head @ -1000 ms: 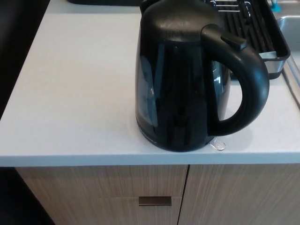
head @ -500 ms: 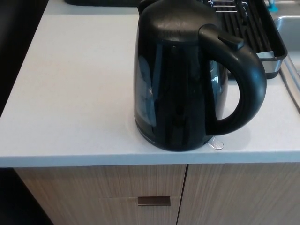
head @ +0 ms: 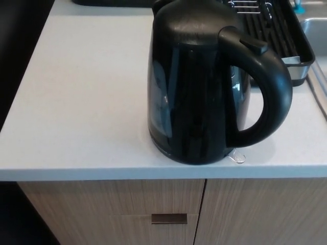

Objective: Pick up a kettle using the right hand on left side of the counter and then walk right towards the kettl base and turn on the kettle

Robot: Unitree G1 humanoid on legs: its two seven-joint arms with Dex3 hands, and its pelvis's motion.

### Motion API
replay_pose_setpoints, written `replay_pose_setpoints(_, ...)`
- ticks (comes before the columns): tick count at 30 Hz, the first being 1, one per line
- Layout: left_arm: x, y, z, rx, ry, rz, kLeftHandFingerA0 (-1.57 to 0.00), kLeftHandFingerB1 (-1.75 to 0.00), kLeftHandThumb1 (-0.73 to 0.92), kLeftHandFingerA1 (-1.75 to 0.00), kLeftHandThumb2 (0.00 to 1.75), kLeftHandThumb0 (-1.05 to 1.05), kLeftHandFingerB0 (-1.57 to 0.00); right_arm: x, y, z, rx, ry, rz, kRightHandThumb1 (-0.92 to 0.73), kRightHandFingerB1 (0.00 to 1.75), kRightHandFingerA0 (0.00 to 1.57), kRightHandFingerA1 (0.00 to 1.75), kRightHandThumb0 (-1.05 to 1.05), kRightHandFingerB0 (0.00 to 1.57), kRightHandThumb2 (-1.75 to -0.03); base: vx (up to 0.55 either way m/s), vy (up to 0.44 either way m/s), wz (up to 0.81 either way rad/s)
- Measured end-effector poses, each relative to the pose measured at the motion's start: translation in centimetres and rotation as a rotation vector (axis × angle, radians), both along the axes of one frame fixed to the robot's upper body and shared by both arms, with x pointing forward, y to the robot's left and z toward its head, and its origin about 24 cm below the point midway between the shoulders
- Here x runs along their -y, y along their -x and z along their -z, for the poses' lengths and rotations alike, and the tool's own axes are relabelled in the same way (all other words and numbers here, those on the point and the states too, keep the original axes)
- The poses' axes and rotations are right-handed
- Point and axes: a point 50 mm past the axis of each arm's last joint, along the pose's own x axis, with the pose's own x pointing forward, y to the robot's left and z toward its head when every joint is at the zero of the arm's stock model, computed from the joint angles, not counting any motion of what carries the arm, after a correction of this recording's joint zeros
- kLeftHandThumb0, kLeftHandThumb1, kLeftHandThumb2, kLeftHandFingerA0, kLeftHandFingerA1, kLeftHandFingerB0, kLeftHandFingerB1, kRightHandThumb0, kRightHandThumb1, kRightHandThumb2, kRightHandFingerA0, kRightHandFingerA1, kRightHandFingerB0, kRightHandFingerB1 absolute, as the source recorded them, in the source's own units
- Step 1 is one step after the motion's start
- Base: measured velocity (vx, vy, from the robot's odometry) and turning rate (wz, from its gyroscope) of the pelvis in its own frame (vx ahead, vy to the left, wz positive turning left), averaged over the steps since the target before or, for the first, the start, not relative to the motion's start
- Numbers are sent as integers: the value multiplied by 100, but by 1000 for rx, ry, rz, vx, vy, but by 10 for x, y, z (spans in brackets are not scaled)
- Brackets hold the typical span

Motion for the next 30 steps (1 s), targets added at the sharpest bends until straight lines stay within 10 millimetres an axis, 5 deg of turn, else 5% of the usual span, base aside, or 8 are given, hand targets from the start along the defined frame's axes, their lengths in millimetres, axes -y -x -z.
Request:
replay_pose_setpoints(13,3,1,3,-12,8,10,-83,-91,54,-117,112,29,-73,-38,-51,0,41,-35,-295,-46,9,0,30,-82,0,-87,0,0,0)
replay_pose_setpoints(14,3,1,3,-12,8,9,-84,-91,53,-118,116,30,-72,-41,-54,1,36,-47,-311,-52,12,0,11,-78,0,-64,0,0,0)
replay_pose_setpoints(15,3,1,3,-12,8,9,-85,-91,54,-116,114,27,-73,-42,-56,1,35,-50,-316,-46,10,0,36,-82,0,-89,0,0,0)
replay_pose_setpoints(19,4,1,3,-12,10,9,-86,-90,57,-113,109,24,-73,-49,-68,5,20,-70,-346,-56,11,0,9,-86,0,-65,0,0,0)
replay_pose_setpoints(24,5,3,4,-16,14,8,-98,-88,55,-104,116,27,-77,-54,-87,10,-9,-78,-348,-48,10,0,32,-88,0,-95,0,0,0)
replay_pose_setpoints(25,6,3,4,-18,16,8,-98,-88,55,-104,116,27,-77,-54,-92,11,-15,-76,-342,-48,10,0,32,-88,0,-95,0,0,0)
replay_pose_setpoints(26,6,4,4,-20,17,8,-95,-86,55,-103,118,30,-74,-54,-95,12,-20,-75,-334,-57,9,0,0,-88,0,-68,0,0,0)
replay_pose_setpoints(30,7,7,5,-29,20,9,-94,-87,54,-102,117,29,-76,-52,-109,16,-44,-73,-292,-47,9,0,9,-95,0,-77,0,0,0)
